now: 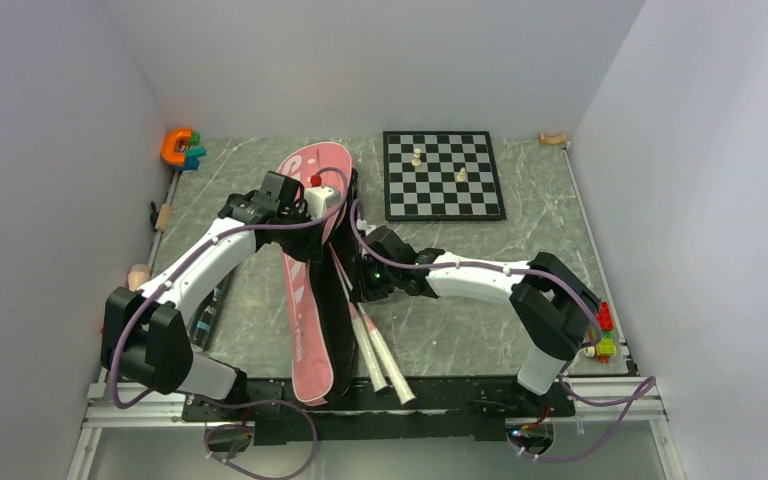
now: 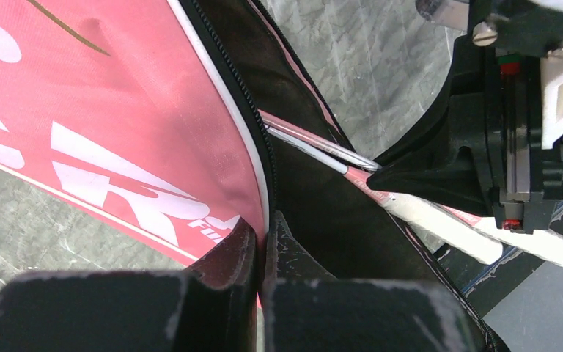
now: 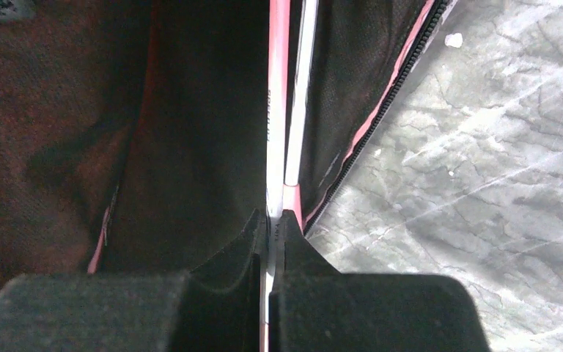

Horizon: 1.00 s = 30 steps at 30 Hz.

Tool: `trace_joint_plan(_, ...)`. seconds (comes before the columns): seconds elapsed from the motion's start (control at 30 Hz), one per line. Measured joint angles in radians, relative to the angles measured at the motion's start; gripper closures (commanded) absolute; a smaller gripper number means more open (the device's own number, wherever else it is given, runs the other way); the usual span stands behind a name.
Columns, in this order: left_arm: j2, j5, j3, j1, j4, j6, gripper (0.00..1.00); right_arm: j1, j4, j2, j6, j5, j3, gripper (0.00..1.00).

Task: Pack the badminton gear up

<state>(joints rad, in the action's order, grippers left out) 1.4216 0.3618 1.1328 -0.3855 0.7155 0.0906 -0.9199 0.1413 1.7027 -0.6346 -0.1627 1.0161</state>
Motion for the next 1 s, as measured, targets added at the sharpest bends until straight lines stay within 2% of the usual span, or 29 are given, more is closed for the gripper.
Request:
trace_joint_plan(0.2, 0.0, 0.003, -0.001, 0.0, -0.001, 0.001, 1.0, 0.006, -0.024, 0.014, -0.032, -0.002, 0.012, 1.0)
trace_joint_plan(0.23, 0.0, 0.004, -0.001, 0.0, -0.002, 0.001, 1.0, 0.008, -0.027, 0.026, -0.039, -0.004, 0.023, 0.96)
trace_joint_plan(0.27, 0.0, 0.004, -0.001, 0.0, -0.002, 0.002, 1.0, 0.008, -0.029, 0.036, -0.043, -0.005, 0.034, 0.86)
trace_joint_plan(0.3, 0.0, 0.003, -0.001, 0.0, -0.003, 0.003, 1.0, 0.01, -0.029, 0.052, -0.048, -0.008, 0.05, 0.8)
trace_joint_plan(0.53, 0.0, 0.008, -0.005, 0.001, -0.007, 0.004, 1.0, 0.031, -0.121, 0.082, -0.07, -0.032, 0.061, 0.5)
trace_joint_plan(0.83, 0.0, 0.009, -0.016, 0.001, -0.008, 0.006, 1.0, 0.138, -0.19, -0.014, -0.085, -0.056, -0.04, 0.47)
trace_joint_plan(1.0, 0.0, 0.009, -0.016, 0.001, -0.008, 0.006, 1.0, 0.205, -0.221, -0.039, -0.083, -0.053, -0.046, 0.41)
